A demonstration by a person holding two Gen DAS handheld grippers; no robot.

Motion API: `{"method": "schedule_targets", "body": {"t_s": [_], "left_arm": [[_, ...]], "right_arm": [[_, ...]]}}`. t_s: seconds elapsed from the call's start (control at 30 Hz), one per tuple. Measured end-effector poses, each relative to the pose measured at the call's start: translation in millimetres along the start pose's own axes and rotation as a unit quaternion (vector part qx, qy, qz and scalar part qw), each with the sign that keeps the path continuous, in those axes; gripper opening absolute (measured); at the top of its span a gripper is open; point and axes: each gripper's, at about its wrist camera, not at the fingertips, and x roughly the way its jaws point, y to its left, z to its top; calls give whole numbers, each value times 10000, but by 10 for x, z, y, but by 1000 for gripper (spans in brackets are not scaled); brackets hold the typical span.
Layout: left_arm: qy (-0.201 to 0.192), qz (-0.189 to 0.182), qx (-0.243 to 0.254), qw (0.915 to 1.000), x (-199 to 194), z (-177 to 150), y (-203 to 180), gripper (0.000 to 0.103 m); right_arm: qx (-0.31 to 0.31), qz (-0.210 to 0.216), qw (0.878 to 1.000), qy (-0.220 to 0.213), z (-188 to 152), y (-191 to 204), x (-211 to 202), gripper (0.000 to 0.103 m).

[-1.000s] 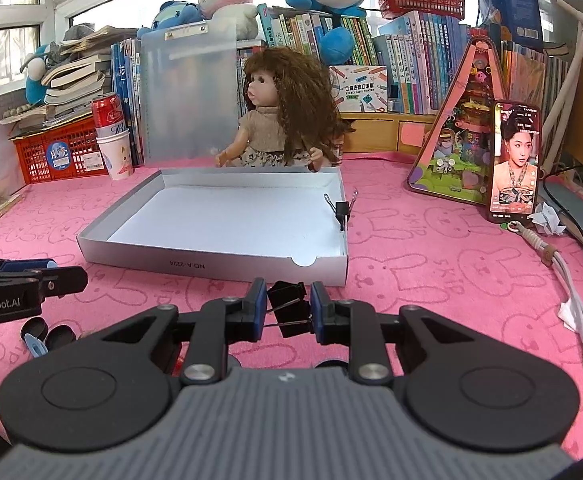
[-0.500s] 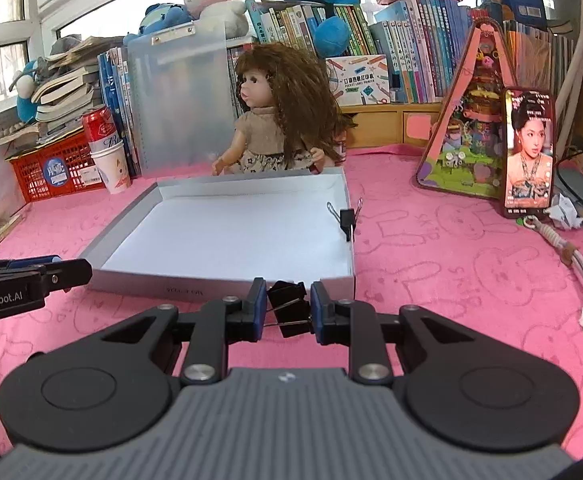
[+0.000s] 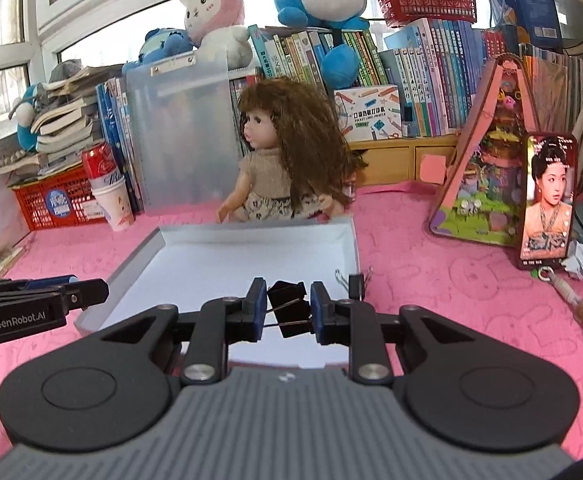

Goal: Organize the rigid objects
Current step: 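Carry the binder clip and blue hair clip over the white box tray with both grippers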

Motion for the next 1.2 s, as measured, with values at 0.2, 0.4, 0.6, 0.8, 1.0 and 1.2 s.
{"method": "schedule_targets", "body": {"t_s": [0.2,0.4,0.6,0.8,1.0,1.2], "left_arm": [[-16,104,-40,9999,235,133,33,34],[263,75,-124,9995,550,155,40,34],[576,72,-279,9979,894,230,65,34],[876,158,-295,9956,1247,328,92,34],[1049,288,-333,9935,1505,299,97,34],[1087,324,-221,9933,1590,235,78,35]], "right_arm": [[19,28,10000,37,139,-42,168,28],[-37,4,9998,219,174,-45,420,28],[11,275,9978,596,299,-86,754,28],[152,343,9947,955,384,-94,1104,28],[213,281,9921,1201,341,-48,1378,28],[219,269,9910,1291,293,-12,1500,28]]}}
